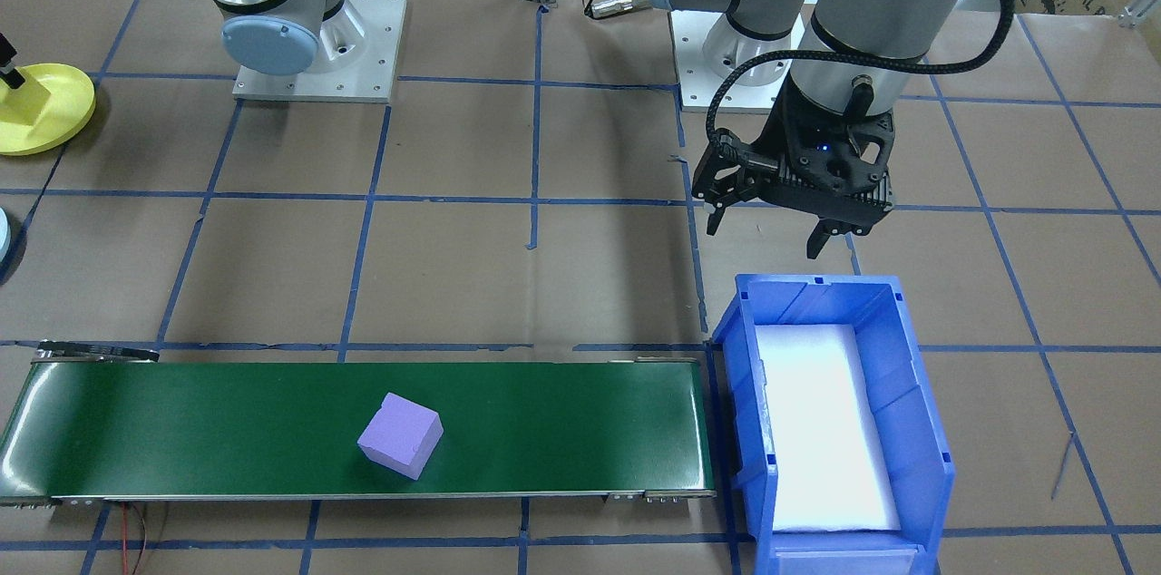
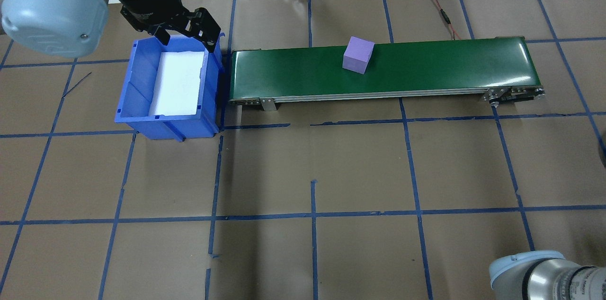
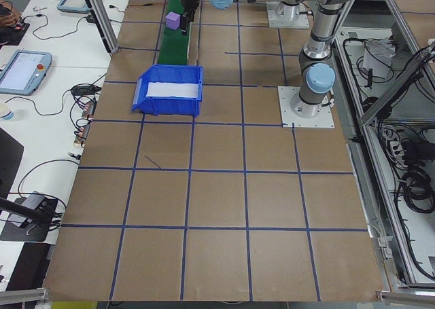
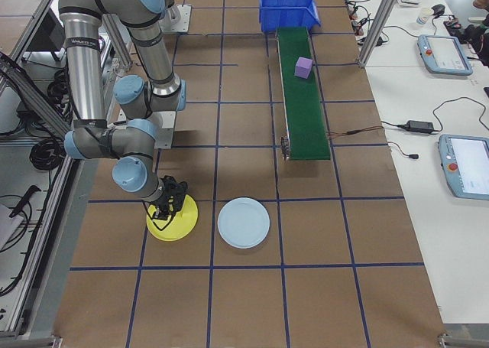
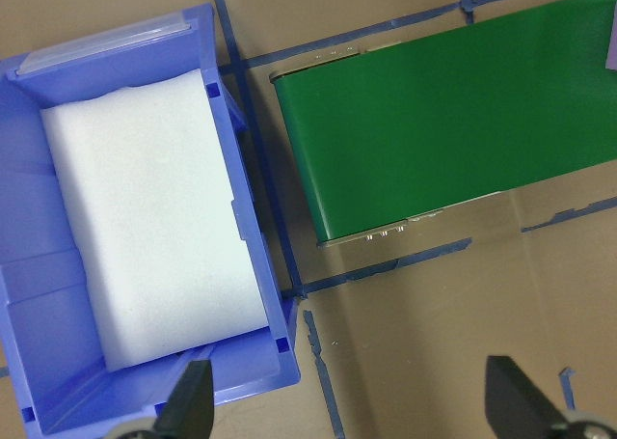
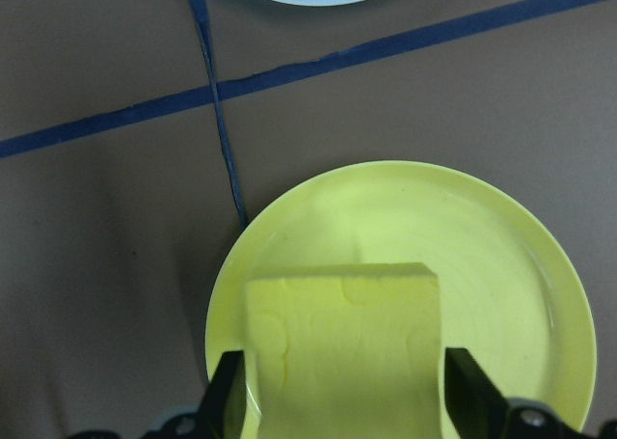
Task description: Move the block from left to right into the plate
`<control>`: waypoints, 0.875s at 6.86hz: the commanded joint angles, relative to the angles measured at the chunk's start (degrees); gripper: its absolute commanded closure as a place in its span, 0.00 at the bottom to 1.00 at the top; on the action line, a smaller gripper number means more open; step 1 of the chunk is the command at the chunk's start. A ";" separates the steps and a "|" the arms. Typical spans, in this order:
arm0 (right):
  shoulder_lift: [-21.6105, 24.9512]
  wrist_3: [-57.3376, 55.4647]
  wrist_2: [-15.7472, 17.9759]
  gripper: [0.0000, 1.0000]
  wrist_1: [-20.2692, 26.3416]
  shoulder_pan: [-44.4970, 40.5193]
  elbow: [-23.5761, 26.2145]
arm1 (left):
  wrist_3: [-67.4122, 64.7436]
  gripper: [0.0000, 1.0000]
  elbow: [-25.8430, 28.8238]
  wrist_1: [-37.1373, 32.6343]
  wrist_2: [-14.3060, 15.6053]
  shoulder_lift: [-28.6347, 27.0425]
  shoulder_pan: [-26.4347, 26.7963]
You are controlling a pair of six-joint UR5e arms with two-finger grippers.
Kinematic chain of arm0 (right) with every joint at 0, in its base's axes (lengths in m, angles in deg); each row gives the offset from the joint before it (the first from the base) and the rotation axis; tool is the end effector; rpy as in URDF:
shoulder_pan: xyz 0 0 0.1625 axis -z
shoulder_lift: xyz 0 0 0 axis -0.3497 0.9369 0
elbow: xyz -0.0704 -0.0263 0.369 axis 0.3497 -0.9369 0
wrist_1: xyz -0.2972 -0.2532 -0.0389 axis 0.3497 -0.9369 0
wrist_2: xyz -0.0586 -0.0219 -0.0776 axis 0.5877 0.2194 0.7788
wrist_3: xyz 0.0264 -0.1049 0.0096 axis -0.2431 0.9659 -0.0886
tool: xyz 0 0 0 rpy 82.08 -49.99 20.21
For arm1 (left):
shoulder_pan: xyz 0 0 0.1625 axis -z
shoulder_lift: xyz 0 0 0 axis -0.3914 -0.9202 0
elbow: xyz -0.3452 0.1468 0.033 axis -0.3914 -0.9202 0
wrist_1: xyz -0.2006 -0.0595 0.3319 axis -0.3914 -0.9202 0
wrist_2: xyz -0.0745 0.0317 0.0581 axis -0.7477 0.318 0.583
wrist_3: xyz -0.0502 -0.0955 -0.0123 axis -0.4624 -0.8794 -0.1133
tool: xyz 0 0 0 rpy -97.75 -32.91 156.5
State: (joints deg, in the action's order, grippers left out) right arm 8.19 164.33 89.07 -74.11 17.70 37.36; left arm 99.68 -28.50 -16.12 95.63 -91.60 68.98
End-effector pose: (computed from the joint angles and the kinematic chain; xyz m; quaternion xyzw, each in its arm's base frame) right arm -0.4031 -0.1701 0.2083 0.1060 0.9898 -0.0698 0.0652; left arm -0.1563 -0.5203 0.4163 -0.1271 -0.9891 0.0725 0.0142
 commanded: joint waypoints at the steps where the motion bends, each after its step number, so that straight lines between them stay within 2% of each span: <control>1: 0.16 -0.61 -1.31 0.00 0.45 -0.30 -0.17 | -0.06 0.00 -0.43 0.10 0.27 0.04 -0.08; 2: 0.78 -3.49 -1.93 0.00 0.37 -2.57 -0.34 | -0.24 0.00 -0.61 0.18 0.18 -0.14 -0.26; 3: 1.13 -8.83 -2.02 0.00 0.02 -10.77 -3.39 | -0.15 0.00 -0.69 0.88 0.09 -0.14 -0.26; 4: 0.18 -16.88 -1.50 0.00 4.62 -21.90 -8.55 | -0.15 0.00 -0.78 0.97 0.09 -0.14 -0.17; 5: 0.34 -24.19 -2.10 0.00 8.85 -29.58 -11.65 | -0.15 0.00 -0.78 0.98 0.18 -0.14 -0.26; 6: -0.09 -33.74 -3.94 0.00 8.28 -37.92 -12.29 | -0.15 0.00 -0.78 0.98 0.09 -0.14 -0.26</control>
State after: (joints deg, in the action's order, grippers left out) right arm 8.45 141.00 86.62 -67.22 -10.16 27.17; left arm 99.53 -29.26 -15.19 95.77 -91.75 68.74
